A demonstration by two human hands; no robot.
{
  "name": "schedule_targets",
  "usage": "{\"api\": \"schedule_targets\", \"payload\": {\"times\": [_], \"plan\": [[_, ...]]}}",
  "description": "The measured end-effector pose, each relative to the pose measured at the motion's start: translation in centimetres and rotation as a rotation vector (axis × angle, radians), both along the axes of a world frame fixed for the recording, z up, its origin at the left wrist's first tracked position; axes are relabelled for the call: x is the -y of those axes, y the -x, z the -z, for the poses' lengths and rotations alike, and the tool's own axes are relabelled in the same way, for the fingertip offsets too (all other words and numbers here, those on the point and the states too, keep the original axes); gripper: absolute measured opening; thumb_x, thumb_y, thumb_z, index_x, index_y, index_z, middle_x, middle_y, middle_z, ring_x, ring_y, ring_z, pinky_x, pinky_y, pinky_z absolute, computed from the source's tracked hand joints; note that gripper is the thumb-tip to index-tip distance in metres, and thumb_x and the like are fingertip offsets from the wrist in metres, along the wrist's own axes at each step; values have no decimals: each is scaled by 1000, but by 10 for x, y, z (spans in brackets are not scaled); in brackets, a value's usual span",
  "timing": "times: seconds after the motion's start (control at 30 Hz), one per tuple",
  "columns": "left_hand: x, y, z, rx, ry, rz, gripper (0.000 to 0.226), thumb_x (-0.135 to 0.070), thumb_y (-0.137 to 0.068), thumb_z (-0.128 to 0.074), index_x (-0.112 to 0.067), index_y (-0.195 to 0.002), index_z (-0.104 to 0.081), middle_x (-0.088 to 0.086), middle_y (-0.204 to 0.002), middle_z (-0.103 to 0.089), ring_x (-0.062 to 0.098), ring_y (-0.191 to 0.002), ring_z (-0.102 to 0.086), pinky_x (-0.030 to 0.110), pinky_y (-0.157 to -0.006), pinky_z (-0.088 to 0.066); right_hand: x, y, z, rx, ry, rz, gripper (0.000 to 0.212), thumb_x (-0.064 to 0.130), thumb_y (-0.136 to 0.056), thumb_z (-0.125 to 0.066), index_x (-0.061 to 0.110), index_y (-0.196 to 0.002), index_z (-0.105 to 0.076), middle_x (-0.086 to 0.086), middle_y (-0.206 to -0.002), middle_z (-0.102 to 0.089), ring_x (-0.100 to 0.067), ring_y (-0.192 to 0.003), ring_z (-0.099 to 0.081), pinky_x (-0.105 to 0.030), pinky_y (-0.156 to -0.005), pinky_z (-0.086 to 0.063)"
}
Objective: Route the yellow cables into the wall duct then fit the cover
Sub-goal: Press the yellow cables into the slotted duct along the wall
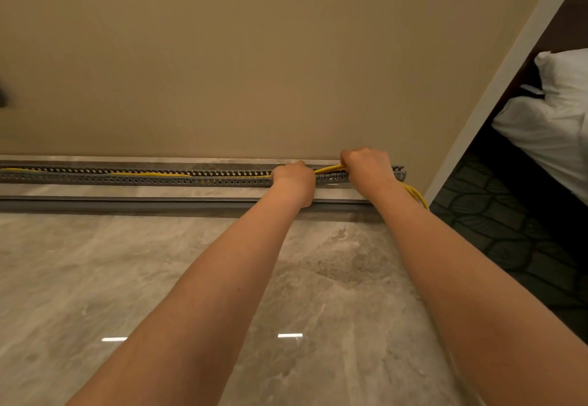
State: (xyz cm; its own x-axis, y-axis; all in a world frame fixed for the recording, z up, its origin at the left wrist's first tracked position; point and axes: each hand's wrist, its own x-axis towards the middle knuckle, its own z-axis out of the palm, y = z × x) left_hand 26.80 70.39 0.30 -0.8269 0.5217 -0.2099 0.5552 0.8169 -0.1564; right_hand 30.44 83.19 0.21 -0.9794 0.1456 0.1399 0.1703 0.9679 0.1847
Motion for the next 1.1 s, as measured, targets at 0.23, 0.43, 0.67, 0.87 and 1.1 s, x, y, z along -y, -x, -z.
{"api": "schedule_targets", "payload": {"times": [0.23,0.43,0.67,0.87,1.1], "plan": [[5,2,-4,8,23,19,43,-18,-93,-50,-9,-135,-47,9,-135,-44,30,-122,-51,41,-92,-46,-2,-8,21,-148,111,0,33,-3,-91,-44,2,-118,-61,-16,-119,-56,-32,-112,-50,-37,-88,-42],[-3,0,-15,6,86,26,40,-19,-94,-45,-11,-133,-50,10,-142,-39,30,-124,-49,39,-96,-43,-1,-7,20,-134,153,29,35,-7,-89,-47,6,-117,-64,-16,-118,-55,-32,-114,-48,-37,-93,-41],[-27,-15,-1,-2,-152,181,43,-14,-92,-47,-5,-134,-46,16,-134,-40,34,-123,-46,42,-97,-42,-5,1,8,-83,210,59,30,-4,-88,-50,7,-110,-67,-15,-114,-64,-32,-106,-59,-38,-83,-50],[-30,-16,8,-1,-292,161,39,-6,-91,-47,-2,-130,-48,16,-128,-46,33,-116,-52,40,-91,-46,-17,-2,10,-159,484,125,34,-4,-87,-47,12,-108,-70,-13,-114,-69,-32,-108,-61,-37,-88,-53],[-29,-14,10,-54,-339,191,38,-9,-90,-46,-3,-127,-50,15,-126,-50,34,-116,-53,41,-92,-43,-11,1,11,-80,354,115,32,-3,-90,-46,9,-111,-67,-16,-118,-60,-33,-109,-58,-38,-84,-48]]}}
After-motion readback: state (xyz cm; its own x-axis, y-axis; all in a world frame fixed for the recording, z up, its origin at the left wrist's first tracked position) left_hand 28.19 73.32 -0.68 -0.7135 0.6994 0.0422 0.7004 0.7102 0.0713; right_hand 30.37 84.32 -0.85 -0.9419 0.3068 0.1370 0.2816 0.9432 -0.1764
